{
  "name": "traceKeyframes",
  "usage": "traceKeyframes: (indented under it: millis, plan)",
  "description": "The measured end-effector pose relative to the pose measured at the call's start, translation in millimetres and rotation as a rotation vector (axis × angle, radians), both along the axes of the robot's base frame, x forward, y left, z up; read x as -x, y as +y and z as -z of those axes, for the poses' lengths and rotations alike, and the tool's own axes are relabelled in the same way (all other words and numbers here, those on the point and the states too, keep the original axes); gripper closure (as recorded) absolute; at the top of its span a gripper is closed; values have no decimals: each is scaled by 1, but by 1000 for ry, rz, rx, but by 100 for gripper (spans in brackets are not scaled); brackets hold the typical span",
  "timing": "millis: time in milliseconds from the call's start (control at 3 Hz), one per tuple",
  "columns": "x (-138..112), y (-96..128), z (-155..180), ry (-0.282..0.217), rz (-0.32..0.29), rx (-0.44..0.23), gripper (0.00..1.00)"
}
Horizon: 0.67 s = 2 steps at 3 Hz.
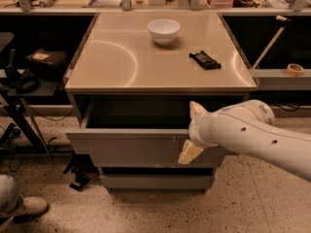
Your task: Open top drawer
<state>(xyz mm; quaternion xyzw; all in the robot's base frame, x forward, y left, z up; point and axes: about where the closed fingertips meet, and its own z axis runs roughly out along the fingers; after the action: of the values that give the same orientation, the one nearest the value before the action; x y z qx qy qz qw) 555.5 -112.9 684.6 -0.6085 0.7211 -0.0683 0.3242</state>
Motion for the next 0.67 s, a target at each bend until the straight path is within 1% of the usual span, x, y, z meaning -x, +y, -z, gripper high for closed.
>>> traceKeyframes:
  millis: [333,667]
  plan:
    - [-2,7,31,58,-3,-12,0]
    - [-2,7,31,58,-3,-12,0]
